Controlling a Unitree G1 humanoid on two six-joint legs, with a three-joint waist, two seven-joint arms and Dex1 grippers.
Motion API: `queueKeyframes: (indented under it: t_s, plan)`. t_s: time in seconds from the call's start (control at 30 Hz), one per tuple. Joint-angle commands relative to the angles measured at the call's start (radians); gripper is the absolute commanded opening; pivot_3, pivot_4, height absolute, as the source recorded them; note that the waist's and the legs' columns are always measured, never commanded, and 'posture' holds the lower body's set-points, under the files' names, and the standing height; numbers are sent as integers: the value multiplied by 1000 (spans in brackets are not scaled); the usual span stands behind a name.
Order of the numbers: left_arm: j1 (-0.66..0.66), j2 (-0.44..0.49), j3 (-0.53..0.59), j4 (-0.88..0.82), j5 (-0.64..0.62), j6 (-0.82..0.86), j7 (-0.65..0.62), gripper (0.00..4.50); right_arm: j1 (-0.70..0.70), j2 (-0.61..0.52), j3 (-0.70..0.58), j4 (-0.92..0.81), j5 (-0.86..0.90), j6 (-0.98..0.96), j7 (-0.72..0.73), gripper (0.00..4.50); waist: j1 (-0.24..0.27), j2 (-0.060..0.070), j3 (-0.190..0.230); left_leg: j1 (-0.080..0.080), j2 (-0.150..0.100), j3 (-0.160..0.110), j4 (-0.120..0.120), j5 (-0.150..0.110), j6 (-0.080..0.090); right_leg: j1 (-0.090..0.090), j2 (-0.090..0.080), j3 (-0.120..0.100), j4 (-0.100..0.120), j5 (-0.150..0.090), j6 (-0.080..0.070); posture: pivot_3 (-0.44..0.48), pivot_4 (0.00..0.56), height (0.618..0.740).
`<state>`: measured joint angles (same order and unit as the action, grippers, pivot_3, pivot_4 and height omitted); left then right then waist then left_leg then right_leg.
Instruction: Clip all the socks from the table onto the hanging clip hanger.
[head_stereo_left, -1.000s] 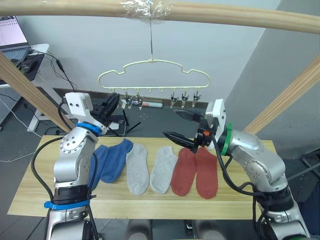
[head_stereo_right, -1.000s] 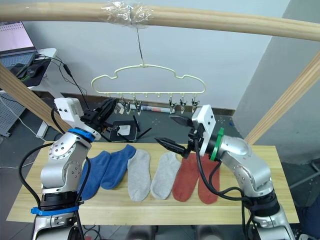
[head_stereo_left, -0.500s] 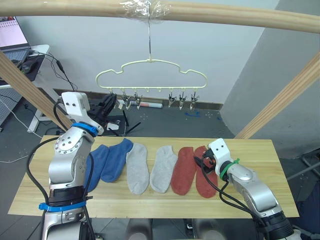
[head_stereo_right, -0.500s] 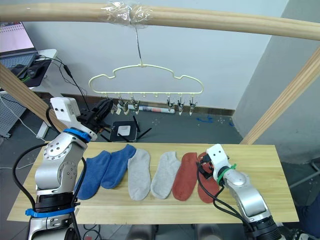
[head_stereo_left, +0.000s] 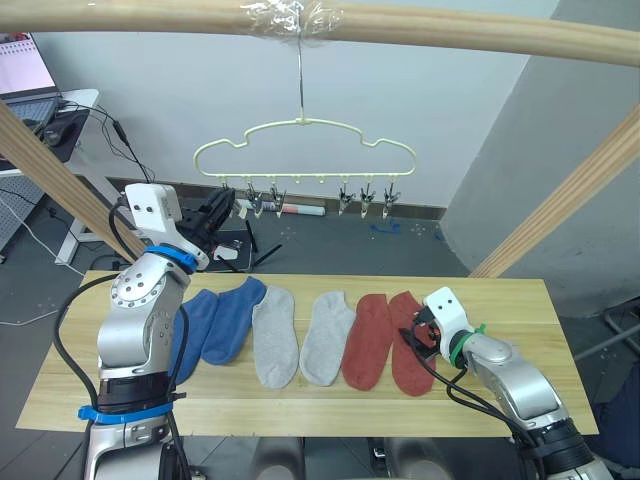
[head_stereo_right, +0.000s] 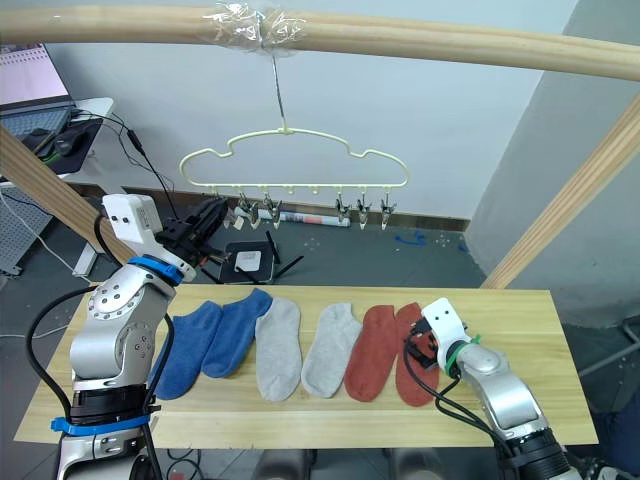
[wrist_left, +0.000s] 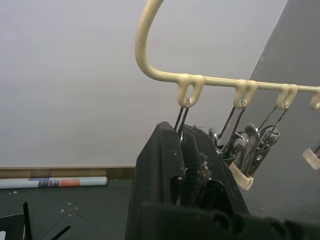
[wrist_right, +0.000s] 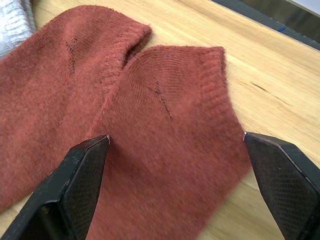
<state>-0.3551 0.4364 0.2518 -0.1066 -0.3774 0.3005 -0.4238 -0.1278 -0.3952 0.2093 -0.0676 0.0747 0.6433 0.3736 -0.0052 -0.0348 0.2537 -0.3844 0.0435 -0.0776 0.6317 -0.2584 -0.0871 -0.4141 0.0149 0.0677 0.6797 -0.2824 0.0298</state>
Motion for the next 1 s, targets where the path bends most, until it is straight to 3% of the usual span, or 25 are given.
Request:
queueKeyframes:
  t_s: [0.03,0.27,0.37,0.77,0.9,1.0]
  plan:
    - [1,12,23,-35,-8,1,7,33,5,-17,3,46,-41,-37,0,4465,1,0,0,0,0,0,0,0,0,0,0,0,0,0,0,89,256,740]
    - [12,4,20,-52,-8,6,17,33,5,-28,15,106,-49,-53,36,4465,2,0,0,3,0,0,0,0,0,3,0,0,0,0,1,97,256,740]
    - [15,8,22,-52,-10,5,18,0,16,-19,9,113,-31,-42,56,3937,2,0,0,3,0,0,1,0,0,3,0,0,0,0,1,97,256,740]
    - [26,12,30,-56,-32,20,13,0,39,-68,-34,95,-32,-141,122,15,3,-1,0,3,0,-1,1,0,0,4,0,-1,0,0,1,102,239,740]
    - [26,-3,81,-76,-169,159,30,0,30,-75,-52,-54,44,-107,193,15,-2,0,0,3,0,0,1,0,0,4,0,0,0,0,1,101,234,740]
    - [0,-23,187,-81,-457,398,81,0,-12,-72,-27,-222,132,-16,272,15,-10,0,0,3,1,-1,1,0,0,4,0,-1,1,0,1,99,232,740]
